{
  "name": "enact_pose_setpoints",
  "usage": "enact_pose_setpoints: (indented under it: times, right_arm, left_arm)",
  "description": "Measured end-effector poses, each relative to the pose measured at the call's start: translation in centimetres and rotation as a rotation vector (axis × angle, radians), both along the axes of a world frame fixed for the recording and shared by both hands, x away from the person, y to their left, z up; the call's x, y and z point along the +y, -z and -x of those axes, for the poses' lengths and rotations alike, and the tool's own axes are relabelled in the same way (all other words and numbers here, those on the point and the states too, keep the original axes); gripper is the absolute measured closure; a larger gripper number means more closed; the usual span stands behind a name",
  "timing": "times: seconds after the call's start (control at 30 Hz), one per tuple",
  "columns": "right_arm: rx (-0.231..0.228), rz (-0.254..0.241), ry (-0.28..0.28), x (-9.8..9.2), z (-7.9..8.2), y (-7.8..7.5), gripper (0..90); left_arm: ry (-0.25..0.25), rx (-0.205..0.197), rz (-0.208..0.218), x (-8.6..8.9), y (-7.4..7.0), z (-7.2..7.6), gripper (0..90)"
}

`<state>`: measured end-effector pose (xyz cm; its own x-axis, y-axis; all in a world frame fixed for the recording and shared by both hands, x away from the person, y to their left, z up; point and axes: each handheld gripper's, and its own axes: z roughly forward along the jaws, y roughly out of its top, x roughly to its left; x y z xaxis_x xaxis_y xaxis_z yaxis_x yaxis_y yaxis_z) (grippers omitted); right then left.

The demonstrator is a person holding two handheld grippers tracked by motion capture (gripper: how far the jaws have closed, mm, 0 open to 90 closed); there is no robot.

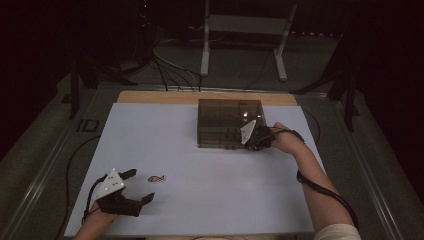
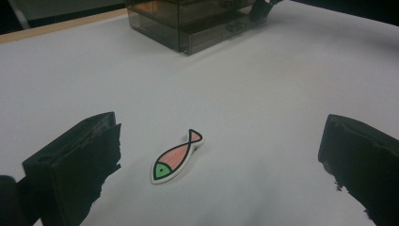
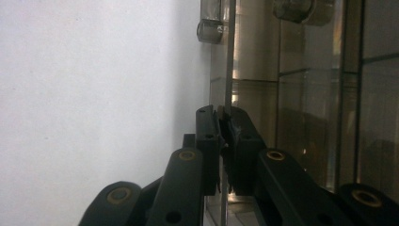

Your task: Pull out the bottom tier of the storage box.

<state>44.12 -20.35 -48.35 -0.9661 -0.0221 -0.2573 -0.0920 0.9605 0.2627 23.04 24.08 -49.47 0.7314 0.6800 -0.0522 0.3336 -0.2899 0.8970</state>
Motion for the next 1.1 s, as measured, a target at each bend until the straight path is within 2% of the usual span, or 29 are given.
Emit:
enact_pose_setpoints:
  times: [0.3,1.1]
  right_arm:
    - [0.015,-0.017,-0.001,-0.2,0.4,0.0,85.7]
    - [0.045,-0.026,-0.025,-0.5,2.2,0.1,86.4]
  left_arm:
    - [0.000,0.002,0.002,0.0,0.0,0.0,0.0]
    - [0.004,0.008,0.000,-0.1,0.1,-0.1,0.0]
